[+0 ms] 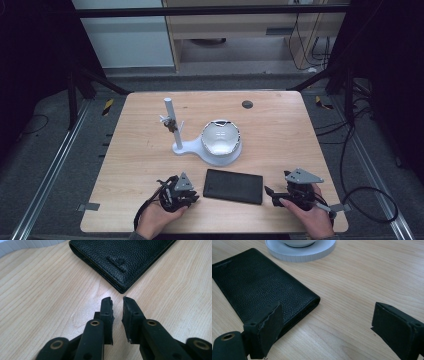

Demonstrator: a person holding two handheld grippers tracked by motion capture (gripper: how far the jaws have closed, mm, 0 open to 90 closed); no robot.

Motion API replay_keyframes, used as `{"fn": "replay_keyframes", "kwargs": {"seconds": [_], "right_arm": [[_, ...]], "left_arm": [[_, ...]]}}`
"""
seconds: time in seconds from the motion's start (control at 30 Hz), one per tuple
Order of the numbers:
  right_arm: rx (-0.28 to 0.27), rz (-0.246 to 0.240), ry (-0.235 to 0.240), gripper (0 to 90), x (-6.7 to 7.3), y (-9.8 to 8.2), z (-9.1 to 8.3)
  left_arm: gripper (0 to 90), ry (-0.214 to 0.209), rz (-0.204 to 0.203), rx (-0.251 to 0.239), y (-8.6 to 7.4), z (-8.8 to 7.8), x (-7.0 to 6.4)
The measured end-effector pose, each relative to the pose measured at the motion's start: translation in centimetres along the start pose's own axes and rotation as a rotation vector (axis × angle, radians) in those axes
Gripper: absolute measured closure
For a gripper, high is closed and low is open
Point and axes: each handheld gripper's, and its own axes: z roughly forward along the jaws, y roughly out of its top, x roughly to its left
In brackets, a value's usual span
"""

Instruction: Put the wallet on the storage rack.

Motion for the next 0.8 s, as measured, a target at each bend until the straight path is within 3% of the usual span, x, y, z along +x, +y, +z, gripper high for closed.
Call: {"fn": "replay_keyframes", "kwargs": {"seconds": [0.23,0.8], "right_arm": [[0.012,-0.011,0.002,10.4,0.3,0.0,0.3],[0.022,-0.005,0.001,10.1,0.1,-0.1,0.5]], "left_arm": [[85.7,0.0,0.02,0.018,0.2,0.1,-0.3],[86.1,0.017,0.044,0.028,0.8,1.2,-0.7]]}}
